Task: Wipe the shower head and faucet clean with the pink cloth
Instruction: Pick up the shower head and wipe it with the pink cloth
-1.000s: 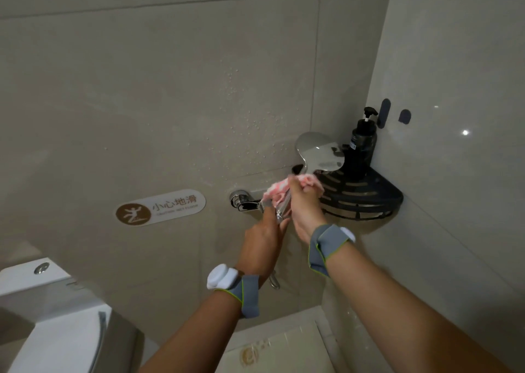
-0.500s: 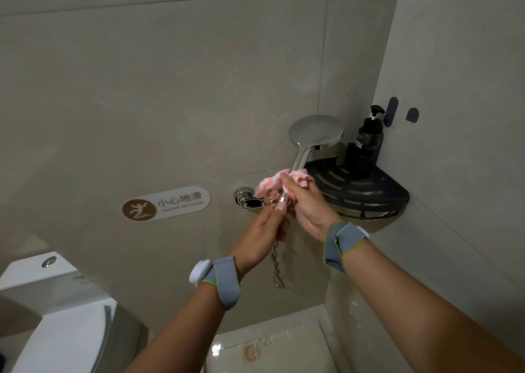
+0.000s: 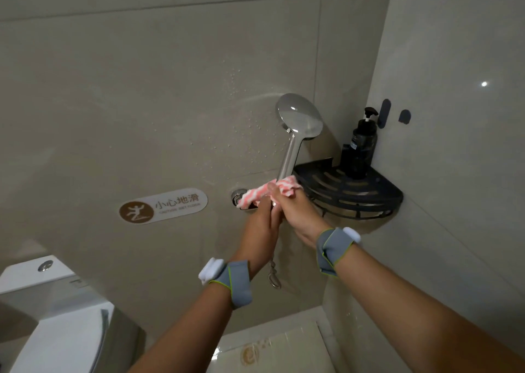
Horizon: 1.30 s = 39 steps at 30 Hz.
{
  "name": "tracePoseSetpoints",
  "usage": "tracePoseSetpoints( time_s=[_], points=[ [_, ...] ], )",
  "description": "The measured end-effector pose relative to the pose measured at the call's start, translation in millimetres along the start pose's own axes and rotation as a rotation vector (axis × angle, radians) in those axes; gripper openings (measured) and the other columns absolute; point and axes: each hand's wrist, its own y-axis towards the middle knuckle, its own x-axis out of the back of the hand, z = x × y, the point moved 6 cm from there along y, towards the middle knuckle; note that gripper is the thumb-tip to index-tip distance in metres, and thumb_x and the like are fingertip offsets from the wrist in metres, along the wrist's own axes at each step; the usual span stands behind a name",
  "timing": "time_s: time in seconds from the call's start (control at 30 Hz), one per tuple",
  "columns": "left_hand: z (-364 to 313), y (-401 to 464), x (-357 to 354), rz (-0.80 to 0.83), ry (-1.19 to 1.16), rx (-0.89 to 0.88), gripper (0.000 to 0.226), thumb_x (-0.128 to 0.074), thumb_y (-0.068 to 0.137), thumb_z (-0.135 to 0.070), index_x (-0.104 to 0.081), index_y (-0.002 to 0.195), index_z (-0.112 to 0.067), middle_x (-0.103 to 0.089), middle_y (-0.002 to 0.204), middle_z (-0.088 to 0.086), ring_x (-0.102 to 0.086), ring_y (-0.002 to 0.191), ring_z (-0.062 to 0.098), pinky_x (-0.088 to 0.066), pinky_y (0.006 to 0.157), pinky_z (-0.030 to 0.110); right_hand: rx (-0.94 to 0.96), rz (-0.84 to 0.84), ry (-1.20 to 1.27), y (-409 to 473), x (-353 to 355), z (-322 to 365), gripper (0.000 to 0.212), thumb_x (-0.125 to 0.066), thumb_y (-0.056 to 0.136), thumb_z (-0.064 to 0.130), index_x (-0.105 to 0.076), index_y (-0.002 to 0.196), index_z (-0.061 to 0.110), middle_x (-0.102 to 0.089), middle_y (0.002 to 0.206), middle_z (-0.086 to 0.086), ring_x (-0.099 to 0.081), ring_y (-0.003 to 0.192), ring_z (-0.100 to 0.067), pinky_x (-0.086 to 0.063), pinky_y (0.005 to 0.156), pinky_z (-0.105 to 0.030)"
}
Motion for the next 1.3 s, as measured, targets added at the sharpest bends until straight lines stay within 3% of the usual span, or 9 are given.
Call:
tracePoseSetpoints(
  time_s=[0.13,0.27,0.37,0.53,0.67,0.83,1.0,1.13,1.3],
  points=[
    [11.8,-10.2,-1.1,0.201,-0.222,0.050,0.027,-0.039,0.113,-0.031,-0.054,0.100,-0.013,-0.050,0.078,-0.001,-0.043,0.068,0.014,-0.039,0.065,0.034,0.103,0.025,0.197,8.7,6.1,33.4,0.045,-0.047,0.105,0.024,-0.057,0.093,-0.019,-0.072,0.085,-0.027,-0.072,0.071,-0.024,-0.057,0.065,-0.029],
    [23.3,-21.8,1.9,0.370,-0.297,0.109,0.028,-0.037,0.114,-0.027,-0.055,0.100,-0.011,-0.042,0.070,-0.010,-0.038,0.060,0.005,-0.035,0.059,0.020,0.112,0.017,0.287,20.5,20.4,52.8,0.039,-0.046,0.105,0.022,-0.049,0.071,0.003,-0.057,0.067,-0.019,-0.060,0.056,-0.026,-0.052,0.060,-0.038],
    [22.2,-14.9,4.5,0.405,-0.142,0.103,0.024,-0.040,0.114,-0.021,-0.056,0.098,-0.011,-0.047,0.071,-0.005,-0.043,0.059,0.006,-0.038,0.061,0.026,0.111,-0.129,0.312,21.5,26.3,44.3,0.038,-0.044,0.104,0.016,-0.046,0.066,0.007,-0.052,0.058,-0.017,-0.053,0.046,-0.024,-0.049,0.049,-0.032],
    [13.8,-1.8,13.9,0.257,0.302,-0.076,0.020,-0.052,0.109,-0.031,-0.060,0.111,-0.012,-0.064,0.074,-0.006,-0.059,0.064,0.013,-0.034,0.065,0.029,0.016,-0.286,0.266,9.4,12.7,0.7,0.028,-0.046,0.101,0.011,-0.055,0.080,-0.006,-0.066,0.087,-0.042,-0.065,0.072,-0.037,-0.055,0.070,-0.049],
    [4.1,3.7,16.3,0.167,0.467,-0.169,0.030,-0.054,0.107,-0.037,-0.056,0.123,-0.012,-0.074,0.090,0.014,-0.065,0.087,0.044,-0.031,0.062,0.037,0.057,-0.095,0.219,-2.4,-10.2,-5.2,0.040,-0.042,0.093,0.007,-0.069,0.067,-0.008,-0.076,0.083,-0.025,-0.074,0.085,-0.034,-0.056,0.077,-0.032],
    [15.3,-14.2,25.8,0.080,0.511,-0.211,0.027,-0.049,0.107,-0.046,-0.054,0.121,-0.024,-0.073,0.082,0.003,-0.068,0.076,0.036,-0.044,0.060,0.039,0.141,-0.236,0.230,8.5,10.5,31.1,0.030,-0.050,0.103,0.020,-0.060,0.081,0.002,-0.068,0.078,-0.027,-0.068,0.071,-0.038,-0.059,0.068,-0.046],
    [20.7,-25.5,25.8,0.023,0.525,-0.194,0.036,-0.046,0.102,-0.056,-0.061,0.112,-0.025,-0.075,0.081,-0.005,-0.071,0.075,0.023,-0.055,0.068,0.043,0.226,-0.161,0.221,14.4,18.9,60.1,0.042,-0.043,0.107,0.022,-0.052,0.072,0.000,-0.059,0.054,-0.015,-0.061,0.052,-0.026,-0.050,0.052,-0.035],
    [18.2,-15.6,30.5,0.137,0.372,-0.124,0.041,-0.061,0.093,-0.067,-0.066,0.100,-0.027,-0.075,0.082,-0.014,-0.070,0.077,0.003,-0.058,0.075,0.033,0.234,-0.156,0.168,13.7,18.7,59.1,0.043,-0.045,0.103,0.012,-0.046,0.062,0.001,-0.049,0.045,-0.015,-0.054,0.043,-0.027,-0.045,0.050,-0.031],
    [-13.2,35.3,73.4,0.098,-0.102,0.019,0.046,-0.054,0.101,-0.056,-0.063,0.137,-0.028,-0.076,0.117,-0.012,-0.072,0.106,0.004,-0.060,0.098,0.035,0.289,-0.093,-0.115,13.7,11.1,57.2,0.035,-0.050,0.104,0.017,-0.047,0.083,-0.011,-0.062,0.059,-0.030,-0.063,0.054,-0.036,-0.051,0.060,-0.039]
  ],
)
